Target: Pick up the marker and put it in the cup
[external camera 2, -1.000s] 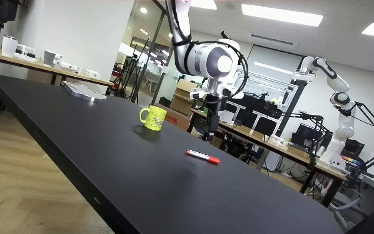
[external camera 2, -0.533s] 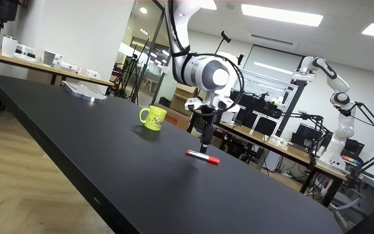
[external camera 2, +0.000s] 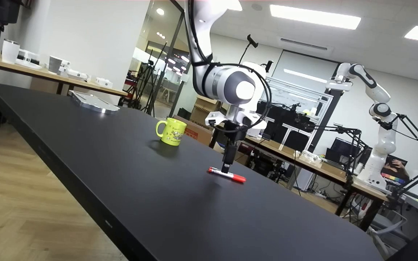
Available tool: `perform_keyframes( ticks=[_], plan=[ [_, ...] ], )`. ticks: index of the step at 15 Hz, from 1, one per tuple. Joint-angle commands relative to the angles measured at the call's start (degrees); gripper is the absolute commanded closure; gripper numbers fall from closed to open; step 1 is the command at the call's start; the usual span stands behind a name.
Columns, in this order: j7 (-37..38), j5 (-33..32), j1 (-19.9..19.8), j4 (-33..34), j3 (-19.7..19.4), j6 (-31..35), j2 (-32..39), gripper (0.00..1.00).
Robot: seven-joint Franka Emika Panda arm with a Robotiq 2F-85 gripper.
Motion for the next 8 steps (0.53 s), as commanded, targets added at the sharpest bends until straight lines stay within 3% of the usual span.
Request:
perform_keyframes(
  ticks=[1,5,6,8],
  plan=[
    [-0.2,1.3,-0.6,3.2,0.1,-1.3,2.4,0.0],
    [0.2,1.3,-0.6,4.3,-0.4,-1.6,4.1,0.0],
    [0.6,1.0,-0.3,4.6,-0.8,-1.6,4.5,0.25],
    [0.6,1.0,-0.3,5.2,-0.8,-2.0,4.9,0.31]
  ],
)
